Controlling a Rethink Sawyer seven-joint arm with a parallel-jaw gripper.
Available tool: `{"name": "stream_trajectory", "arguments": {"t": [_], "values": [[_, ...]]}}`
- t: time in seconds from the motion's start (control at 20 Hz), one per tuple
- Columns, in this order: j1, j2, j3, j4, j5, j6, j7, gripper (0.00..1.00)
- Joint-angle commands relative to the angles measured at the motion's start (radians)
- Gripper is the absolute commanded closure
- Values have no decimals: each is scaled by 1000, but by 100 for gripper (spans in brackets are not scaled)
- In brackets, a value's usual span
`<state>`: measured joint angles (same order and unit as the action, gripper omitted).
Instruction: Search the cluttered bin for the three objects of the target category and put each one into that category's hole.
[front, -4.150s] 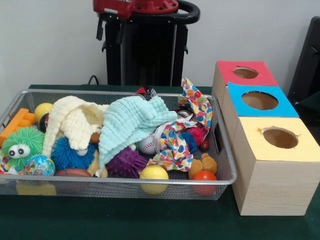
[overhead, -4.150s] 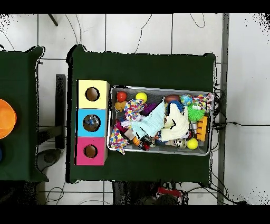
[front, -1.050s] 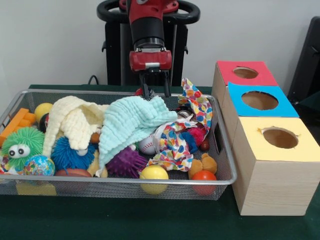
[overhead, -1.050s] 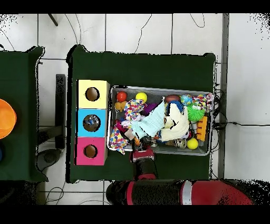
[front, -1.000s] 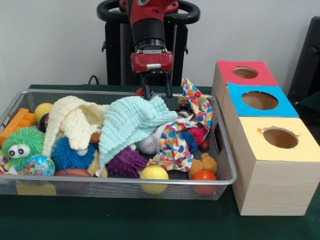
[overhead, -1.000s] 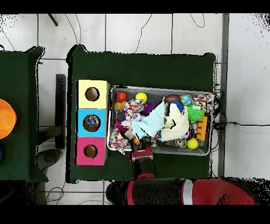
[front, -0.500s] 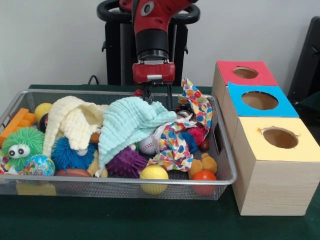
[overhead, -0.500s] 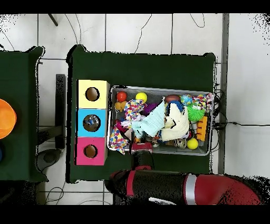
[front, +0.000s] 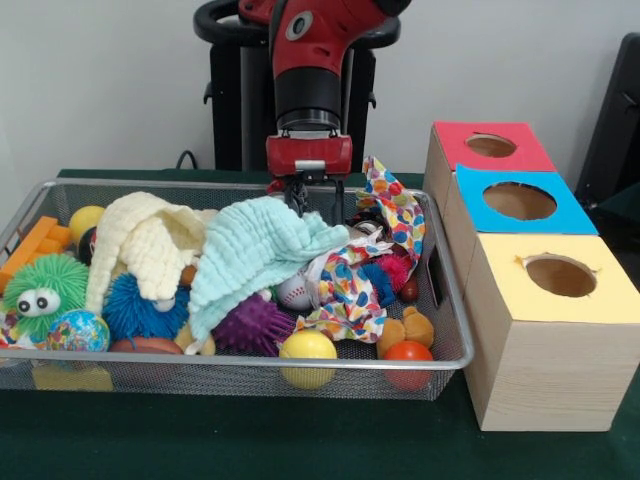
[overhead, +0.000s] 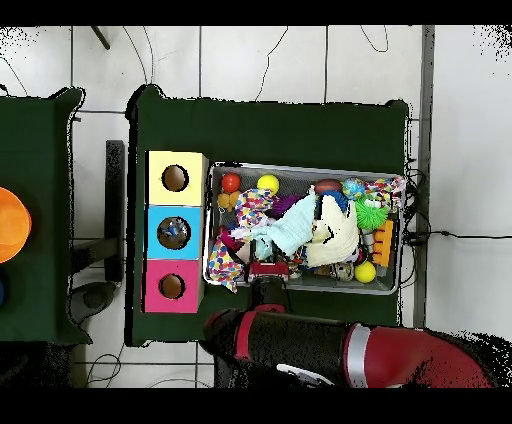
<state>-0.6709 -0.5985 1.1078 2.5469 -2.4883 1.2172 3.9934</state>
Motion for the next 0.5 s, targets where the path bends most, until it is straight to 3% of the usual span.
{"name": "stream_trajectory", "arguments": {"t": [0.05,0.45,0.5], "values": [[7,9,-61,-183,-36,-80,-102,0],[37,0,-94,-213,-31,-94,-125,0],[46,-4,-107,-222,-23,-113,-132,100]]}}
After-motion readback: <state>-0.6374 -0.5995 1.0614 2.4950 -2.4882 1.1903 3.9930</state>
